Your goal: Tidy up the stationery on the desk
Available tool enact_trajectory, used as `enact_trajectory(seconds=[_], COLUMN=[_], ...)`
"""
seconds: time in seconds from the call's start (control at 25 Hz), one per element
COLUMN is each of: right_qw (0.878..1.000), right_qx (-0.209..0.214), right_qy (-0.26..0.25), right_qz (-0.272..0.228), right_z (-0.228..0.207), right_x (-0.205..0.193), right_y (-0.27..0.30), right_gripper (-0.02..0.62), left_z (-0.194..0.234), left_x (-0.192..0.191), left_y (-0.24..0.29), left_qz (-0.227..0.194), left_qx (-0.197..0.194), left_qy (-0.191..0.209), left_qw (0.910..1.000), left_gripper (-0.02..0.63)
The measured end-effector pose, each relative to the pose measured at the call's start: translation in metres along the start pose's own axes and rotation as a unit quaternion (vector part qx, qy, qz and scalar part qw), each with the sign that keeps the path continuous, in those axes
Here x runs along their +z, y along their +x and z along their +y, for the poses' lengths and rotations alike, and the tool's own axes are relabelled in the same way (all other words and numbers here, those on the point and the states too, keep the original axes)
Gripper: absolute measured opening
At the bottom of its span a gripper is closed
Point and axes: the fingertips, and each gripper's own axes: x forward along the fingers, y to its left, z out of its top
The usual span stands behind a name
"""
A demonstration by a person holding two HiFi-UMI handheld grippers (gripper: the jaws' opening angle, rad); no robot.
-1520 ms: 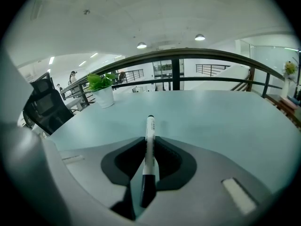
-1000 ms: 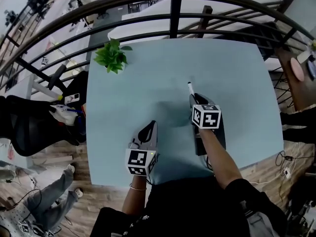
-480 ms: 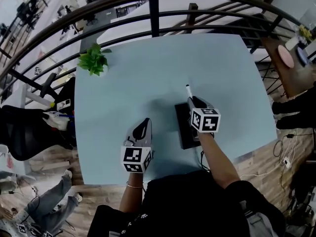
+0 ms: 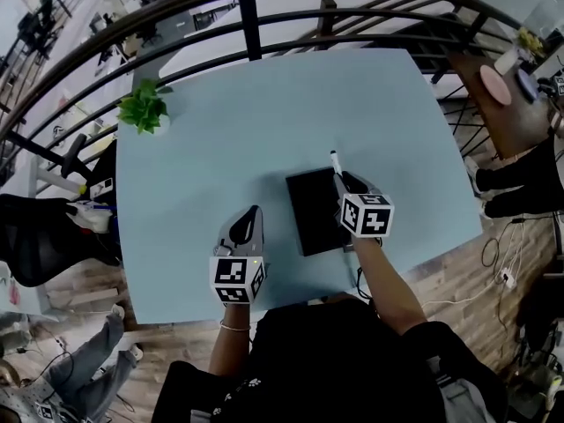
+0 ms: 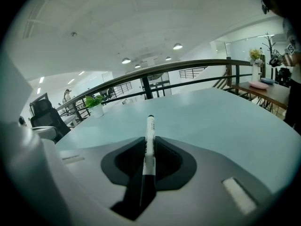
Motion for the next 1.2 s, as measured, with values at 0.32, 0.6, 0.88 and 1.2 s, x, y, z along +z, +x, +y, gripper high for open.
enact_trajectory(seconds=[0.32, 0.6, 0.88, 1.2], right_qw=[1.0, 0.999, 0.998, 0.997], right_qx=[-0.003, -0.004, -0.001, 0.013], right_qy=[0.003, -0.01, -0.009, 0.001], right_qz=[0.016, 0.036, 0.055, 0.073], right_z=[-0.028, -0.045, -0.056, -0.057], right_x=[-0.012, -0.029, -0.047, -0.061], right_y=[-0.016, -0.016, -0.016, -0.008], right_gripper=[0.072, 0.072, 0.072, 0.072], left_z=[-0.019, -0.027, -0.031, -0.03], left_x=[0.003, 0.003, 0.003, 0.004], left_y=[0.006, 0.008, 0.006, 0.002], left_qz=[0.004, 0.005, 0.006, 0.003], left_qx=[0.007, 0.017, 0.031, 0.047], left_qy=[0.003, 0.003, 0.001, 0.001], left_qw=[1.0, 0.9998, 0.9995, 0.9989], left_gripper=[-0.006, -0.006, -0.006, -0.006])
